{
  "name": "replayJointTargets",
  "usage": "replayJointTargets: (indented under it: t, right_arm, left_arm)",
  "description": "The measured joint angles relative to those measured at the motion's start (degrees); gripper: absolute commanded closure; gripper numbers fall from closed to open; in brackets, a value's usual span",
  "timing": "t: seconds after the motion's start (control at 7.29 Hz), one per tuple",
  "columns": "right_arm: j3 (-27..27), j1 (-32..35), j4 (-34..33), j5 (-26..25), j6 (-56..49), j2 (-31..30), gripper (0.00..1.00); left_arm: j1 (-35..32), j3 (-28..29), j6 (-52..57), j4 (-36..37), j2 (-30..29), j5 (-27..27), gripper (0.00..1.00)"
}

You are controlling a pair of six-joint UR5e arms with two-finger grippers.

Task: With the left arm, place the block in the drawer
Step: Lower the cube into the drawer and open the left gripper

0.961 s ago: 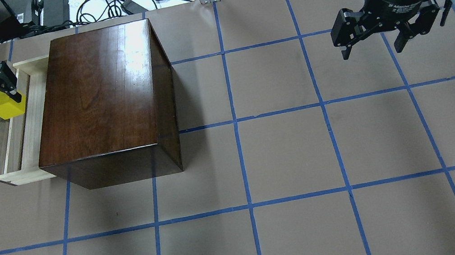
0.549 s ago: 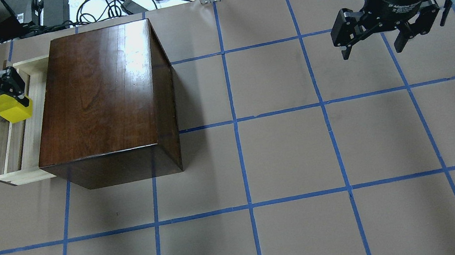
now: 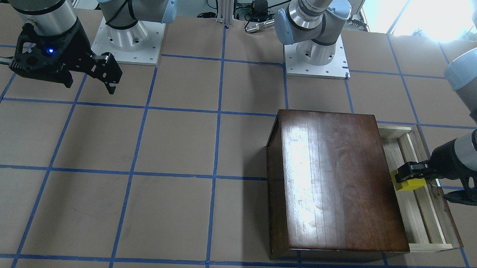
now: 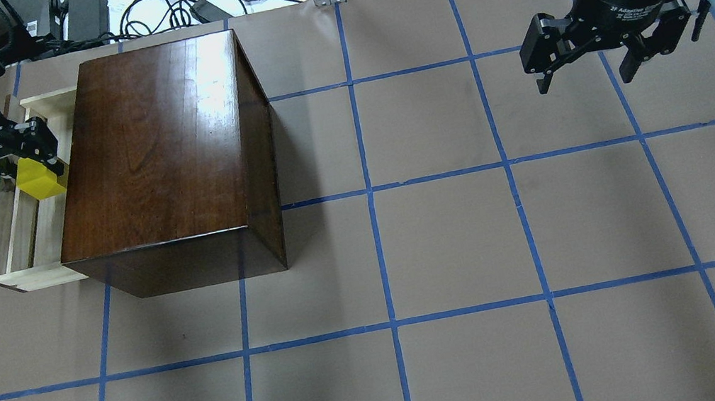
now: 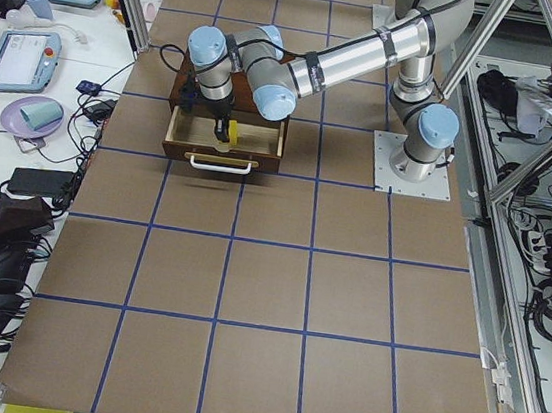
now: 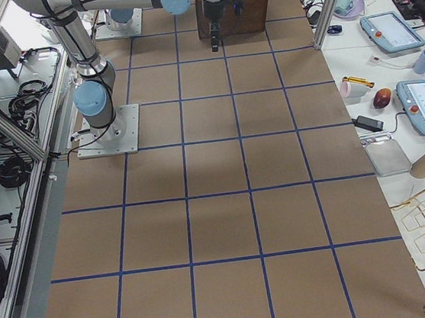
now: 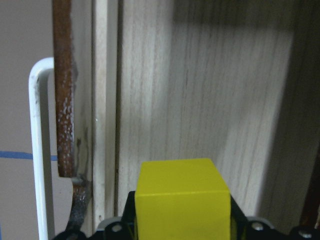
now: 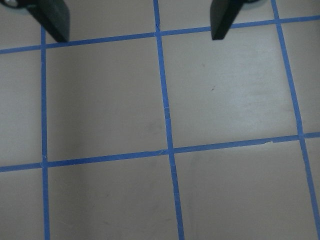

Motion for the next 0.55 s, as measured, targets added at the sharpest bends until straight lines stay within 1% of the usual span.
replayJointTargets:
  t: [0.14, 0.55]
  right_arm:
    - [0.0, 0.0, 0.0, 0.0, 0.0, 0.0, 0.0]
    - [0.0, 0.0, 0.0, 0.0, 0.0, 0.0, 0.0]
  left_arm:
    - [0.0, -0.1, 0.2, 0.1, -0.1, 0.0, 0.0]
    - [0.0, -0.1, 0.3, 0.1, -0.3, 0.0, 0.0]
